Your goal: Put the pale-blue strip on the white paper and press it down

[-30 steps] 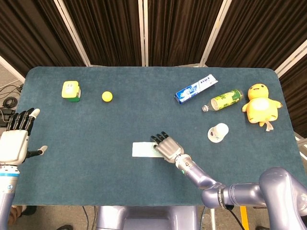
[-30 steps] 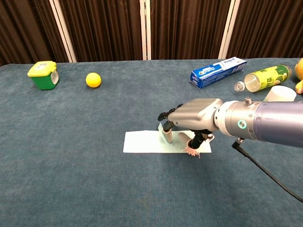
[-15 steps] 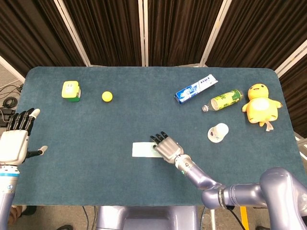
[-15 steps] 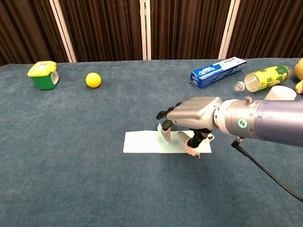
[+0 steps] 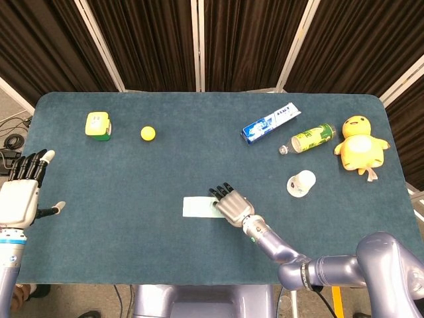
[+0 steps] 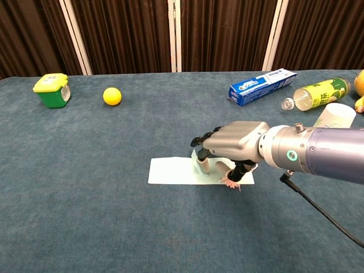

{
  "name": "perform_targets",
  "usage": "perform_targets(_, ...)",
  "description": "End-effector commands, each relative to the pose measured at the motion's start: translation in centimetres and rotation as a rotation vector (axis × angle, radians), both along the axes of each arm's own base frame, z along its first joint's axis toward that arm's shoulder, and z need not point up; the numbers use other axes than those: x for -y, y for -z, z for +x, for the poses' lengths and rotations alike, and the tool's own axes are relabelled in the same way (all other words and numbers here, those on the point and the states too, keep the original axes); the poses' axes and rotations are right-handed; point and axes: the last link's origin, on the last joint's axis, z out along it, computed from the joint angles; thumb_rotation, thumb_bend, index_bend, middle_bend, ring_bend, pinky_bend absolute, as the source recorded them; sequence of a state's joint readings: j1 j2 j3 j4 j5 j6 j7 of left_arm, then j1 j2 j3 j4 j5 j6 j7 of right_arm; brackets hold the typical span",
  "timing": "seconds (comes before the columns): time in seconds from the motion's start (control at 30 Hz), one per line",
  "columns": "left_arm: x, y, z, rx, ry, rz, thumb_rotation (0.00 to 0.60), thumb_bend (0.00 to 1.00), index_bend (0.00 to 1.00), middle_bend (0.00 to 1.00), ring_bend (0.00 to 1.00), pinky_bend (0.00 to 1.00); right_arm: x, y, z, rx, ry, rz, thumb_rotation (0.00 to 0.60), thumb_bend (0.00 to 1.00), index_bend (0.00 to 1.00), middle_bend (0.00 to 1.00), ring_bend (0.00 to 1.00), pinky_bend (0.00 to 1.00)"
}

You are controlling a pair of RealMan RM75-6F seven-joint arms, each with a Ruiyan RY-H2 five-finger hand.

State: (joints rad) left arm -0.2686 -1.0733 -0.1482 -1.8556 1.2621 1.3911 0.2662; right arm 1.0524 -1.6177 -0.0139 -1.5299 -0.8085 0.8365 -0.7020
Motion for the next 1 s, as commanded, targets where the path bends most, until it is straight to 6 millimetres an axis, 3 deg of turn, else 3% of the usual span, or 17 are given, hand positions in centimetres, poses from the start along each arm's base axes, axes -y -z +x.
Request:
perform_targets(0.03, 0.0, 0.0, 0.0, 0.002, 0.0, 0.0, 0.6, 0.14, 0.0, 0.0, 0.0, 0.0, 0.1, -0.1, 0.2, 0.009, -0.001, -0.006, 0.6, 0.72, 0.37, 0.0, 0.0, 0.0)
perform_targets(0.7, -0.1, 0.0, 0.0, -0.001, -0.001, -0.005, 0.6, 0.14, 0.0, 0.0, 0.0, 0.0, 0.1, 0.2, 0.2, 0.0, -0.004, -0.002, 0.6, 0.72, 0.38, 0.0, 0.0, 0.0)
perform_targets(1.0, 0.0, 0.0, 0.0, -0.001, -0.002, -0.005, 0.6, 0.14, 0.0, 0.0, 0.0, 0.0, 0.5, -1.8, 2.2, 0.104, -0.024, -0.047, 0.6, 0.72, 0.38, 0.0, 0.0, 0.0)
